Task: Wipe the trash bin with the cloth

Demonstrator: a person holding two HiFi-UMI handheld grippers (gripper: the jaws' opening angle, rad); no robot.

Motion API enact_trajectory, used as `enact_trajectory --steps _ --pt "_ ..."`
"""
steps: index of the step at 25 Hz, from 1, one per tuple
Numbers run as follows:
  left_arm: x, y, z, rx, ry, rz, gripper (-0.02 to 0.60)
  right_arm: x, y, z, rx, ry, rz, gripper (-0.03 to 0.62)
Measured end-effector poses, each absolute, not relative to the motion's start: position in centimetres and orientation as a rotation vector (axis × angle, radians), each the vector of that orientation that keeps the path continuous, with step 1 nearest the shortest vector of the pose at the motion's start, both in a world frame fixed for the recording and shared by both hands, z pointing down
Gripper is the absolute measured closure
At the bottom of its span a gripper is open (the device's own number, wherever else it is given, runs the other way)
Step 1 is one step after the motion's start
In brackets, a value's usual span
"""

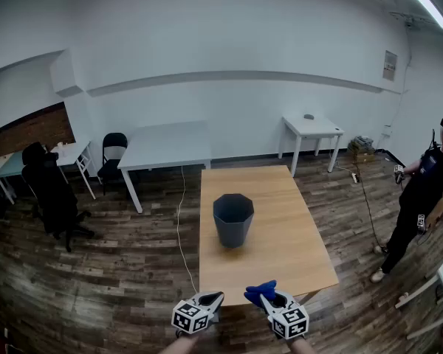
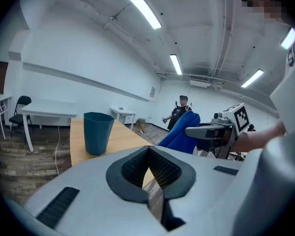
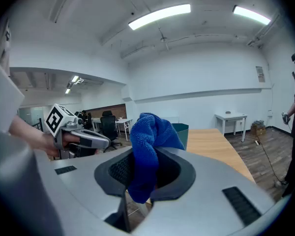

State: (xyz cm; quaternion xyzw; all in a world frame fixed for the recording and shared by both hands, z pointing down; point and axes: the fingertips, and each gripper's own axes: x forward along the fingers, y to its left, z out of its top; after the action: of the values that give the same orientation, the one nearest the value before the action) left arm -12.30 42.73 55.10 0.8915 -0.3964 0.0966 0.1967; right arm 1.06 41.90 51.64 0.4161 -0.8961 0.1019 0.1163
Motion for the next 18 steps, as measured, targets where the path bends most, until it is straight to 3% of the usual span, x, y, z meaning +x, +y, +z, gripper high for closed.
enact_trajectory --steps 18 --pt "-8.9 41.2 54.5 2.513 -1.140 0.277 0.568 2.6 41.0 52.0 1.099 -2.692 0.321 0.514"
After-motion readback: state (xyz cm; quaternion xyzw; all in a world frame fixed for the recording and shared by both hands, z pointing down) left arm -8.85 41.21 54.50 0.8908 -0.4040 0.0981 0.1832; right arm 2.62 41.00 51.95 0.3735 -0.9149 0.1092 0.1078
